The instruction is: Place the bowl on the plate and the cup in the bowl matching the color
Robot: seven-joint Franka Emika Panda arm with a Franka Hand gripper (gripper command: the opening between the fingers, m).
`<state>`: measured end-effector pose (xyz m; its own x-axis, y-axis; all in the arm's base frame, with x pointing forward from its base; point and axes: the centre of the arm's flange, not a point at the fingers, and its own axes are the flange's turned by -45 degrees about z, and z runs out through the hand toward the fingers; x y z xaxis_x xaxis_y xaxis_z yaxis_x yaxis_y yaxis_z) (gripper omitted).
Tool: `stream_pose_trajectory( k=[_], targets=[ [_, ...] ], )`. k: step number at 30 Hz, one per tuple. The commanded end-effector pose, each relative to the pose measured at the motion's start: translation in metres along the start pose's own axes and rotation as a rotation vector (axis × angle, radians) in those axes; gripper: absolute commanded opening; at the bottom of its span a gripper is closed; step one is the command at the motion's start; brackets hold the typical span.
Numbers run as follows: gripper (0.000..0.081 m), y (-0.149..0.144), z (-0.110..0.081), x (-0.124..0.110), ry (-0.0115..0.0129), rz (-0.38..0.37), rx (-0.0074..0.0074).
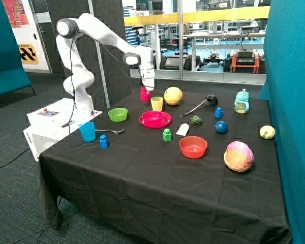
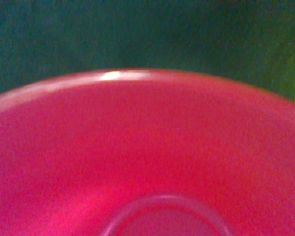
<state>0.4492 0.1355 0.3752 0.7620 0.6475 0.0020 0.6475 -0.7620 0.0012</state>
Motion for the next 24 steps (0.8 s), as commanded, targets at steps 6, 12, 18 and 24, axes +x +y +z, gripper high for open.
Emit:
stream_pose_trajectory(
  k=[6,12,18,24],
  targets=[
    [0.0000,0.031,-0.054,0.045,-0.0020,0.028,0.0012],
    [0.0000,0.042,-0.071,0.056,-0.0020,0.049,0.0011],
    [0.0000,0.061,-0.082,0.061,-0.0020,0.099,0.0011],
    [0.0000,0.089,-0.087,0.058,-0.0021,0.172,0.0010]
  ],
)
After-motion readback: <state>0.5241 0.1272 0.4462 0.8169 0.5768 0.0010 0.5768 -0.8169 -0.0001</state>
